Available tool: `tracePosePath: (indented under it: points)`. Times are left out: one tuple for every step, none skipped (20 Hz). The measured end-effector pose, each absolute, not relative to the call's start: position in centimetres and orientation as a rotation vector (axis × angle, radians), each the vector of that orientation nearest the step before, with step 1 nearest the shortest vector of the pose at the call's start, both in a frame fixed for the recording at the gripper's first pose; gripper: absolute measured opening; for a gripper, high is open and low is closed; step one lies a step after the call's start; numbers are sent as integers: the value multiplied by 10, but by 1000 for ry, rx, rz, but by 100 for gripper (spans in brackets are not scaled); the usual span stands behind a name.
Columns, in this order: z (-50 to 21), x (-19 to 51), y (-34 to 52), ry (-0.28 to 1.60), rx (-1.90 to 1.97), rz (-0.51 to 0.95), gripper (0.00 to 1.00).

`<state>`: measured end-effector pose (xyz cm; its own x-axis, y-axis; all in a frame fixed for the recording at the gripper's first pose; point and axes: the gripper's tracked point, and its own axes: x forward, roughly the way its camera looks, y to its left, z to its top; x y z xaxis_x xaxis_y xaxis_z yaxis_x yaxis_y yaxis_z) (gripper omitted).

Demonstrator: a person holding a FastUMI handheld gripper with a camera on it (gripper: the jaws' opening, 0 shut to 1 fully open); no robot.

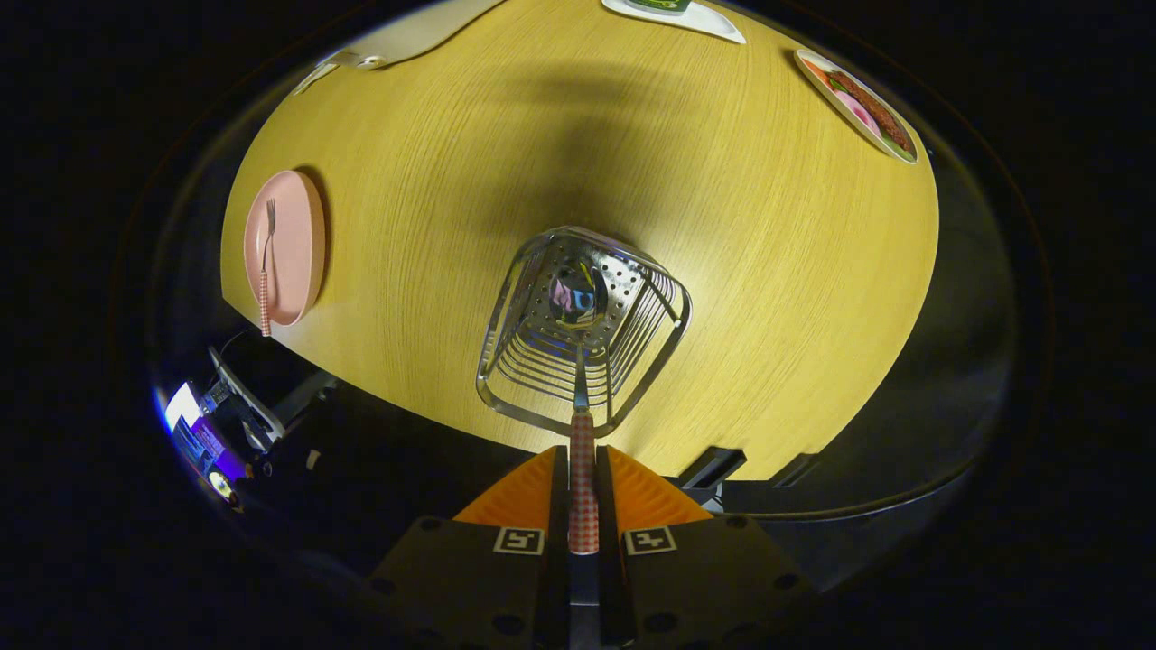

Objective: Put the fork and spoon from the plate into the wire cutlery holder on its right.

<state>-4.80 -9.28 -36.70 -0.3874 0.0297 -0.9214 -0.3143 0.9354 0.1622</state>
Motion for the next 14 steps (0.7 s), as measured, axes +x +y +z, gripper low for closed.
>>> tracePosePath:
  points:
    - [-367, -46, -91, 1922, -197, 376, 19]
    - [-366, -42, -90, 1898, -185, 378, 20]
    - [-365, -39, -88, 1869, -165, 377, 23]
    - [-363, -36, -87, 1836, -146, 378, 25]
    - [-359, -33, -86, 1799, -124, 379, 26]
    - [-355, -30, -84, 1759, -97, 377, 26]
    - [-350, -26, -82, 1717, -65, 372, 26]
    - [-345, -21, -78, 1666, -34, 373, 26]
    - [-340, -16, -74, 1609, -6, 383, 26]
    - [-335, -14, -72, 1558, 11, 386, 30]
    - [-327, -12, -70, 1514, 24, 384, 37]
    - [-320, -11, -64, 1474, 41, 383, 39]
    - [-311, -10, -56, 1437, 68, 392, 41]
    - [-301, -10, -45, 1403, 101, 401, 41]
